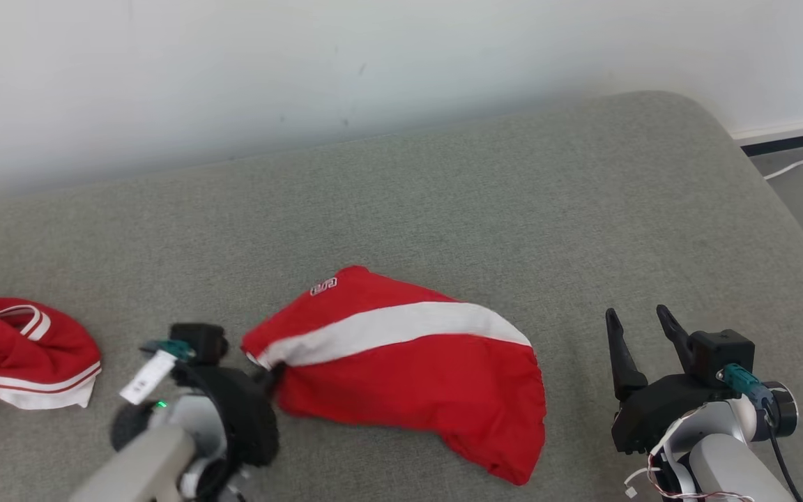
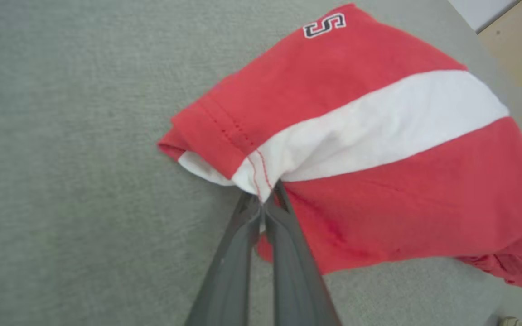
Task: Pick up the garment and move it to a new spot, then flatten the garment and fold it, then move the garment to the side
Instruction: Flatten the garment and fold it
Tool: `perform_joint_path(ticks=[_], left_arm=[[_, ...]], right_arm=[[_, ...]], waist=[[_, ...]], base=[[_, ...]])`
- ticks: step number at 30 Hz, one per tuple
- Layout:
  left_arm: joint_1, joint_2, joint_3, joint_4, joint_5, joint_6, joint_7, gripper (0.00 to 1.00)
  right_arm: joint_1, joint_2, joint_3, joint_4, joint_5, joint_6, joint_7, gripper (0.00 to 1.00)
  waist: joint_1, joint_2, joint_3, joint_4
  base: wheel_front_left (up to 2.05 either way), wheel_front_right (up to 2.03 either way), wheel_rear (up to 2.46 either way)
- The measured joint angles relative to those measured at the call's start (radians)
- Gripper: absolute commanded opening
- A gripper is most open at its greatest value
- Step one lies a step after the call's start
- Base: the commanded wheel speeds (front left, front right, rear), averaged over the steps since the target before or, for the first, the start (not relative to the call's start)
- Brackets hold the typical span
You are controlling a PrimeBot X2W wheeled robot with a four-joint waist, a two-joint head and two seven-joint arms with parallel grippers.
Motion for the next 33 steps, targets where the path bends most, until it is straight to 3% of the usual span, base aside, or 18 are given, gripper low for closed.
perform_joint_path(ticks=[8,22,23,24,25,33], left_arm=[[-0.073,0.119,0.049,0.000,0.034,0.022,-0.059,0.00],[0.052,0.108,0.022,0.031,0.017,-0.003,-0.063,0.00],[0.052,0.107,0.022,0.033,0.016,-0.003,-0.064,0.06],[0.052,0.107,0.021,0.035,0.016,-0.003,-0.069,0.36],[0.053,0.106,0.021,0.035,0.016,-0.001,-0.076,1.00],[0.101,0.108,0.019,0.011,0.027,0.034,-0.125,1.00]], right_arm=[[0.017,0.004,-0.004,0.002,0.003,-0.001,-0.006,1.00],[0.009,0.032,0.027,0.006,0.003,0.000,-0.008,1.00],[0.009,0.032,0.026,0.007,0.003,0.002,-0.008,1.00],[0.009,0.032,0.027,0.009,0.005,0.007,-0.008,1.00],[0.009,0.034,0.028,0.011,0.011,0.011,-0.008,1.00],[0.028,0.043,0.030,0.008,0.066,0.056,0.009,1.00]], waist=[[0.0000,0.0000,-0.006,0.046],[0.0000,0.0000,0.005,0.092],[0.0001,0.0000,0.005,0.091],[0.0000,0.0000,0.003,0.091],[0.0000,0.0000,0.000,0.091],[-0.0001,-0.0001,-0.033,0.093]], base=[[0.00,0.00,0.00],[0.00,0.00,0.00],[0.00,0.00,0.00],[0.00,0.00,0.00],[0.00,0.00,0.00],[0.00,0.00,0.00]])
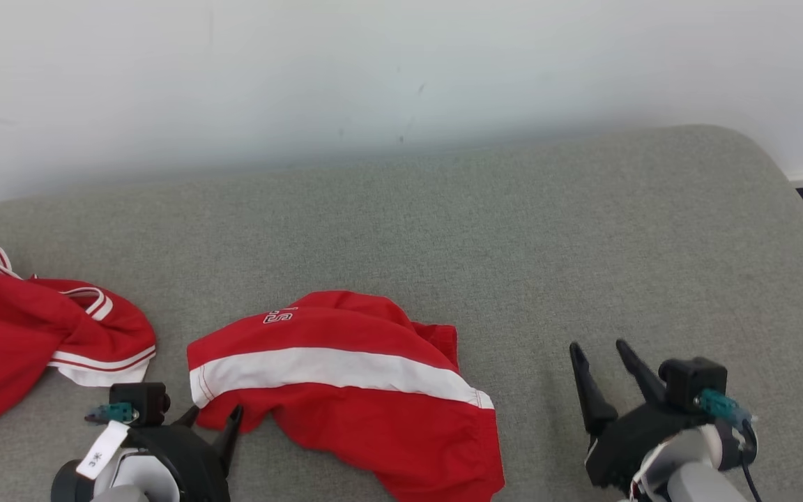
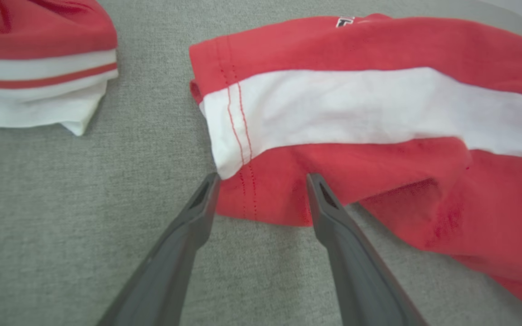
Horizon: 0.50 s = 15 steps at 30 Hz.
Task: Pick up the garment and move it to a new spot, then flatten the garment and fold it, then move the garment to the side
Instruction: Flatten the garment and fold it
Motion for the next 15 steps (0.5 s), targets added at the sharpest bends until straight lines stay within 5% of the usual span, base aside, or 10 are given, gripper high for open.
perform_joint_path(ticks=[8,15], left_arm=[[0.041,0.032,-0.014,-0.081,0.027,0.035,-0.036,1.00],[0.069,0.063,0.013,-0.143,0.035,0.053,-0.066,1.00]], right_arm=[[0.129,0.015,0.009,-0.053,0.111,0.101,0.073,1.00],[0.157,0.025,0.047,-0.142,0.140,0.111,0.137,1.00]], waist=[[-0.0001,0.0000,-0.044,0.020],[-0.0001,0.0000,-0.050,0.030]], base=[[0.00,0.00,0.00],[0.00,0.00,0.00]])
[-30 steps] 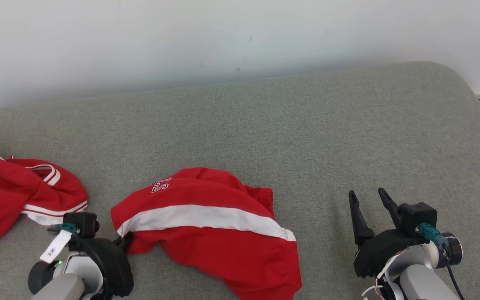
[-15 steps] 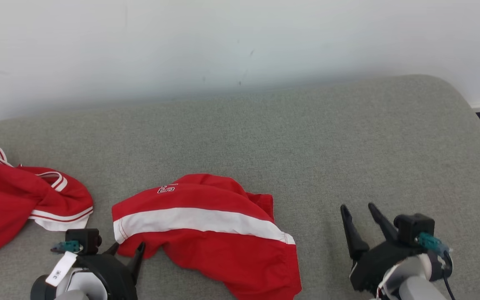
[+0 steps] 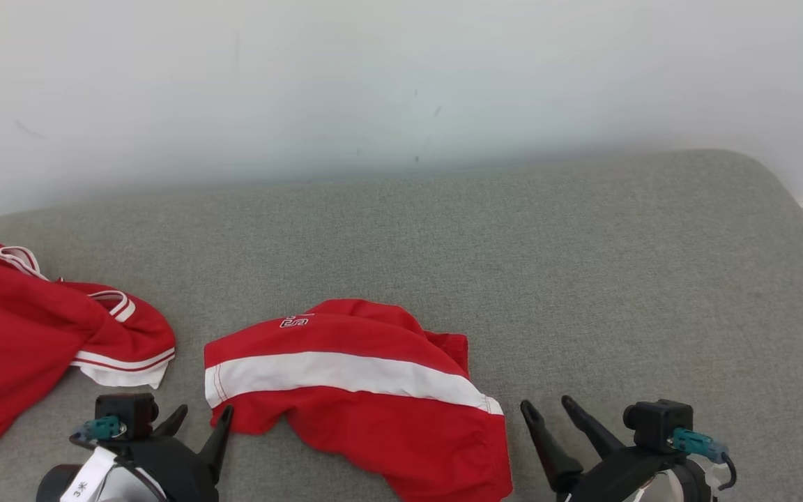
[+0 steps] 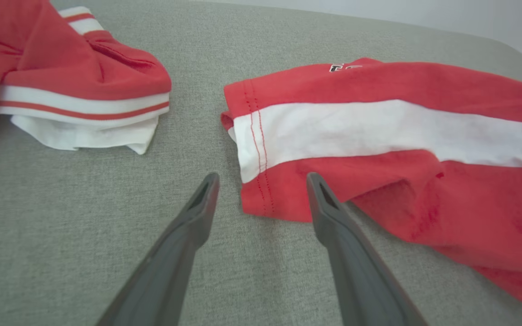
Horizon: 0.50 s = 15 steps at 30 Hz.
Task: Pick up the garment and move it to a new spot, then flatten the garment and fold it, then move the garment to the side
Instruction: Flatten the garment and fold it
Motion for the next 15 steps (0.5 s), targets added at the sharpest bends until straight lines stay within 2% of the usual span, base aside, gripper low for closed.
perform_joint_path(ticks=[15], left_arm=[[-0.019,0.022,0.011,-0.038,-0.017,0.005,0.025,1.00]], right_arm=[[0.050,0.010,0.033,-0.190,0.082,0.013,0.118,1.00]], waist=[[0.0000,0.0000,0.021,0.003]], base=[[0.00,0.00,0.00]])
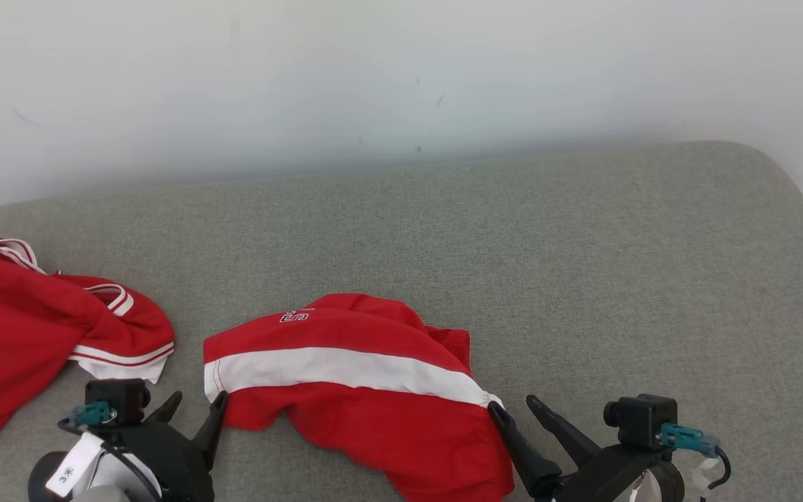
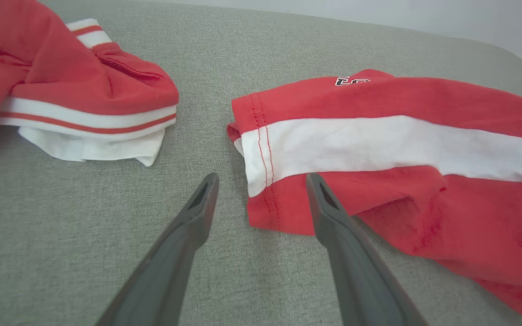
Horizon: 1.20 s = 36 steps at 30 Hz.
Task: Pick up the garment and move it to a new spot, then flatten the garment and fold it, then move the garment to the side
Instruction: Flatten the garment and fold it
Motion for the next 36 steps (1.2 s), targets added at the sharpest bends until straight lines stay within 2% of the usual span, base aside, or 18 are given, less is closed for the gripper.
perform_joint_path(ticks=[15,16,18,19,20,21,22,24,36], left_arm=[[-0.046,-0.038,-0.010,0.035,-0.011,-0.020,0.063,1.00],[-0.046,-0.040,-0.010,0.043,-0.015,-0.024,0.069,1.00],[-0.046,-0.043,-0.009,0.053,-0.020,-0.025,0.077,1.00],[-0.046,-0.047,-0.011,0.060,-0.022,-0.035,0.083,1.00],[-0.046,-0.051,-0.007,0.066,-0.030,-0.042,0.086,0.95],[-0.049,-0.058,-0.005,0.075,-0.037,-0.042,0.086,0.54],[-0.055,-0.060,-0.009,0.081,-0.035,-0.048,0.087,0.44],[-0.072,-0.067,-0.003,0.092,-0.035,-0.051,0.086,0.00],[-0.090,-0.075,-0.005,0.160,-0.028,-0.066,0.078,0.00]], right_arm=[[-0.078,0.002,0.023,0.074,0.009,-0.048,0.131,1.00],[-0.080,0.002,0.025,0.077,0.016,-0.049,0.138,0.91],[-0.083,0.004,0.031,0.084,0.019,-0.053,0.148,0.53],[-0.088,0.007,0.036,0.095,0.025,-0.054,0.155,0.09],[-0.096,0.007,0.043,0.100,0.028,-0.057,0.163,0.00],[-0.101,0.008,0.046,0.103,0.030,-0.057,0.168,0.00],[-0.104,0.010,0.048,0.104,0.031,-0.057,0.169,0.00],[-0.112,0.010,0.051,0.110,0.038,-0.059,0.171,0.00],[-0.131,0.011,0.048,0.124,0.048,-0.075,0.177,0.00]], waist=[[0.0001,0.0000,0.023,0.010],[0.0001,0.0000,0.024,0.011],[0.0001,0.0000,0.029,0.011],[0.0001,0.0000,0.032,0.011],[0.0001,0.0001,0.034,0.011],[0.0001,0.0001,0.037,0.010],[0.0001,0.0000,0.039,0.010],[0.0001,0.0001,0.043,0.009],[0.0001,0.0000,0.052,0.011]], base=[[0.00,0.00,0.00],[0.00,0.00,0.00],[0.00,0.00,0.00],[0.00,0.00,0.00],[0.00,0.00,0.00],[0.00,0.00,0.00],[0.00,0.00,0.00],[0.00,0.00,0.00],[0.00,0.00,0.00]])
